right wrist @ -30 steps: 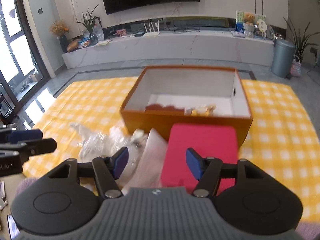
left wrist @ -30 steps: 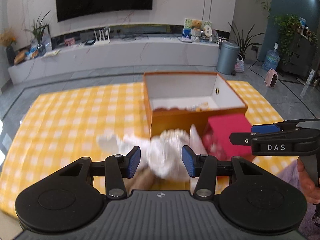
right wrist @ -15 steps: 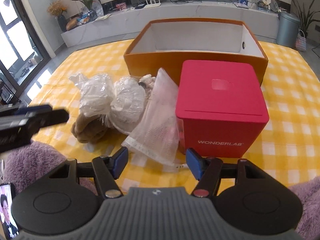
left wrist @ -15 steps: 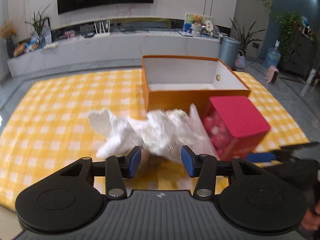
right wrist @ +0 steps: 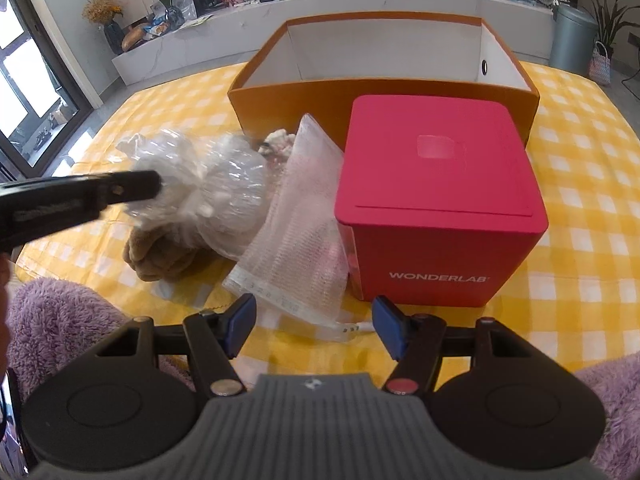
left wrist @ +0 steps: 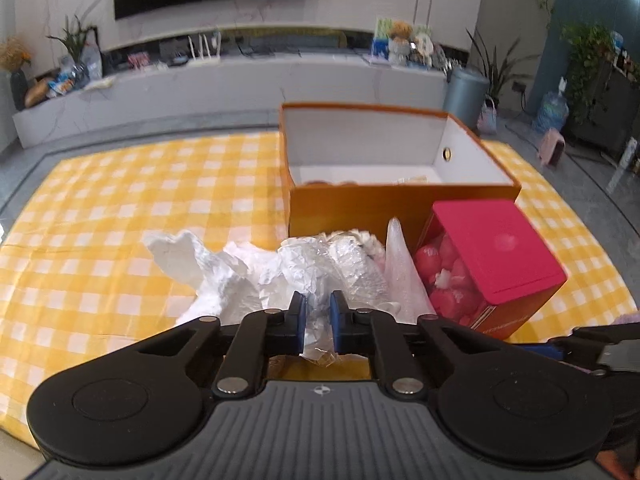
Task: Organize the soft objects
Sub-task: 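Grasp the white plastic bag with the left tool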
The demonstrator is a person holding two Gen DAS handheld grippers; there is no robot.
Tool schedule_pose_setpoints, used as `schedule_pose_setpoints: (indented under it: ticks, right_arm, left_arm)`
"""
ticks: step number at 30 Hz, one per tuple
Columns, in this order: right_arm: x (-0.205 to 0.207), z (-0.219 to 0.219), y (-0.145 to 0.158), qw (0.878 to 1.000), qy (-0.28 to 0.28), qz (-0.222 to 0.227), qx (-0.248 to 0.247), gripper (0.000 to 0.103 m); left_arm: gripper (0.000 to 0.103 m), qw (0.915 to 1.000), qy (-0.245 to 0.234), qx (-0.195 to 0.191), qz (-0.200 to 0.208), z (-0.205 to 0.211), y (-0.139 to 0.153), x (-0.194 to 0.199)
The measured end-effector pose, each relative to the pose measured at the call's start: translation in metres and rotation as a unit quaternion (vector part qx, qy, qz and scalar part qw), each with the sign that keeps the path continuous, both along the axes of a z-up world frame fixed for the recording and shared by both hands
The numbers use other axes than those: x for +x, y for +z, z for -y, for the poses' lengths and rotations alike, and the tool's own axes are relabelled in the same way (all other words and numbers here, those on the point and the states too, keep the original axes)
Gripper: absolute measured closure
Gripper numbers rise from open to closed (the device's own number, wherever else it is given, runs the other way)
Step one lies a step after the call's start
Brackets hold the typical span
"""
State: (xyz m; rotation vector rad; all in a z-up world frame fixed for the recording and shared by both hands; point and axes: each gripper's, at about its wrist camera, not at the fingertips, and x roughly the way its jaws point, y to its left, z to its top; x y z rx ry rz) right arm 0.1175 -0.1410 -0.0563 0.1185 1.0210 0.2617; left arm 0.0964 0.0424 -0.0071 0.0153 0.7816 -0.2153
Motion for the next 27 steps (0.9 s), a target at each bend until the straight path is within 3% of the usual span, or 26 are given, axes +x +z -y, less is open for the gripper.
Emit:
schedule_pose_setpoints:
  ticks: [7, 16, 19, 23, 27]
  right_arm:
    - [-0.002, 0.002, -0.001, 1.000, 0.000, -0.006, 0.012, 0.039]
    - [0.002, -0.005, -0.014, 0.999, -0.008, -0.028, 0.040, 0.032]
    - [0.005, -0.007, -0.016, 0.998, -0.012, -0.035, 0.043, 0.032]
    - [0.007, -0.009, -0.020, 0.998, -0.012, -0.038, 0.039, 0.031]
    - [0.009, -0.007, -0.024, 0.998, -0.018, -0.044, 0.037, 0.031]
  left_arm:
    - [0.090, 0.9998, 0.010, 0.001, 0.017, -0.008, 0.019, -0.044]
    - [0.089, 0.9968, 0.017, 0.011, -0.077, -0.017, -0.019, -0.049]
    - [0.084, 0.9959, 0.010, 0.012, -0.089, -0.018, -0.022, -0.048]
    - [0.064, 0.9955, 0.005, 0.016, -0.093, -0.016, -0.025, -0.044]
    - [0.062, 0.9946, 0.013, 0.034, -0.097, -0.013, -0.033, -0.037]
